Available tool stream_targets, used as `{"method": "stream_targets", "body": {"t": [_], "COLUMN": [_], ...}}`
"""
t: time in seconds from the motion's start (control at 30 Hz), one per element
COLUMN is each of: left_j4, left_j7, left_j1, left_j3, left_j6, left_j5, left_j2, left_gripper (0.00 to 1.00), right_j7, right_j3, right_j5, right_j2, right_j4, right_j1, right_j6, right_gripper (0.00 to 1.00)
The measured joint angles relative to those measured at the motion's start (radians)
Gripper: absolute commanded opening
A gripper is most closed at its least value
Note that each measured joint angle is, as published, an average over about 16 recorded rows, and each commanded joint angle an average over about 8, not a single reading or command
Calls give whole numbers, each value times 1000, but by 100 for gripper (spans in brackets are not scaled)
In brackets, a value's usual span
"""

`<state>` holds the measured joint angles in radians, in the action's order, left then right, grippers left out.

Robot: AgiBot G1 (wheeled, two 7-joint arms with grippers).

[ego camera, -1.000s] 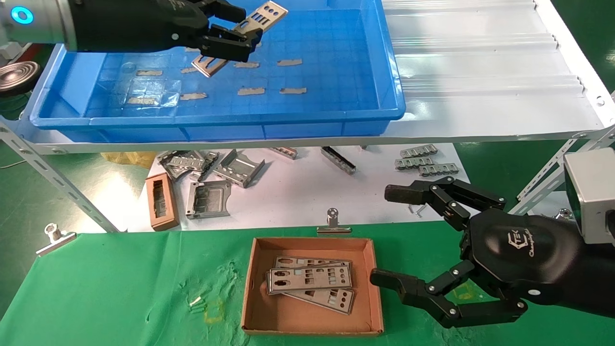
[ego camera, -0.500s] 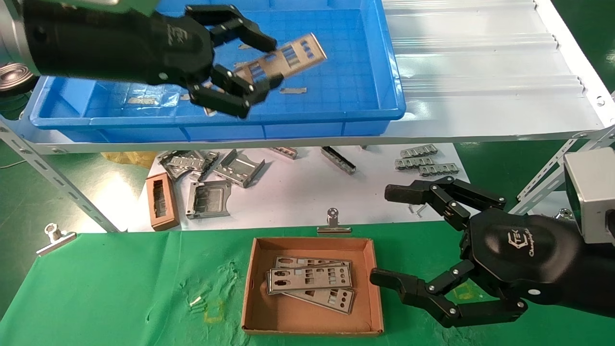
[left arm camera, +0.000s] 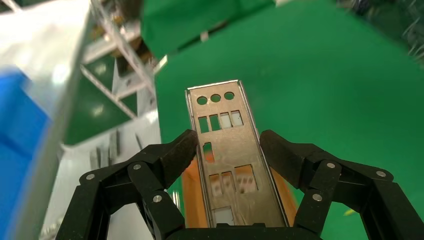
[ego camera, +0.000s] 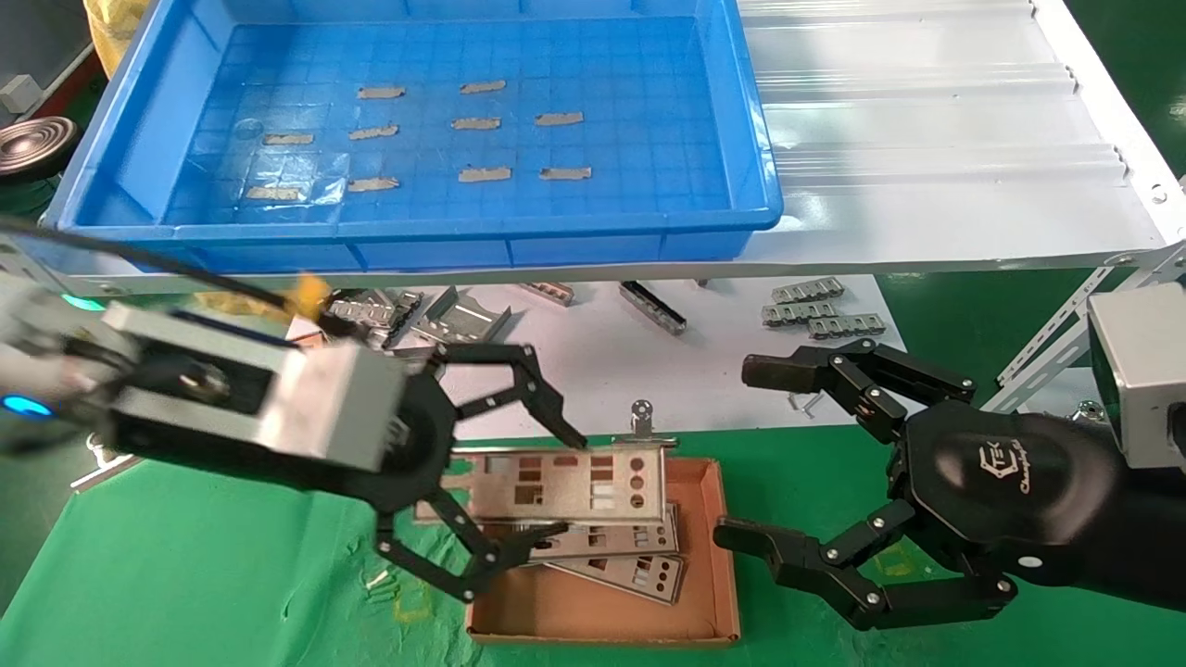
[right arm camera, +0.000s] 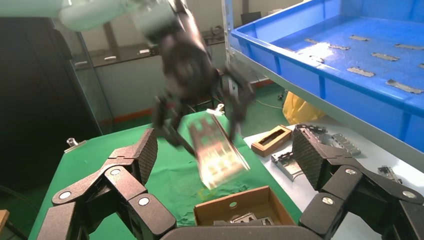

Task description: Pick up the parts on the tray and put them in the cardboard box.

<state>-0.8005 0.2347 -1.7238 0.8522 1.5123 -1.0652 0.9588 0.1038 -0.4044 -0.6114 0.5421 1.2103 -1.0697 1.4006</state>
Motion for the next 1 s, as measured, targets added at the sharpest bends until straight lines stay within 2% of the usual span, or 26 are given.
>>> {"method": "stream_targets", "body": {"t": [0.3, 0.33, 0.37, 0.57, 0.6, 0.63, 1.0], "left_j4": [43, 51, 59, 102, 109, 115, 186], "left_j7": [107, 115, 122, 155, 160, 164, 189], "left_j1": [133, 143, 151, 182, 185, 188, 192], "left_j3": [76, 82, 87, 111, 114, 117, 124], "left_j6": [-163, -179, -196, -269, -277, -285, -311], "left_j5": [-101, -112, -122, -171, -178, -184, -201], "left_j2": [106, 118, 131, 186, 193, 199, 237], "left_gripper": [0, 4, 12, 87, 96, 100, 100], "right_j7": [0, 0, 0, 0, 0, 0, 0], "right_j3": [0, 0, 0, 0, 0, 0, 0], "right_j5": [0, 0, 0, 0, 0, 0, 0], "right_j2": [0, 0, 0, 0, 0, 0, 0], "right_j4": [0, 0, 0, 0, 0, 0, 0], "right_j1": [0, 0, 0, 0, 0, 0, 0], "right_j6": [0, 0, 0, 0, 0, 0, 0], "right_gripper": [100, 100, 100, 100, 100, 100, 100]}}
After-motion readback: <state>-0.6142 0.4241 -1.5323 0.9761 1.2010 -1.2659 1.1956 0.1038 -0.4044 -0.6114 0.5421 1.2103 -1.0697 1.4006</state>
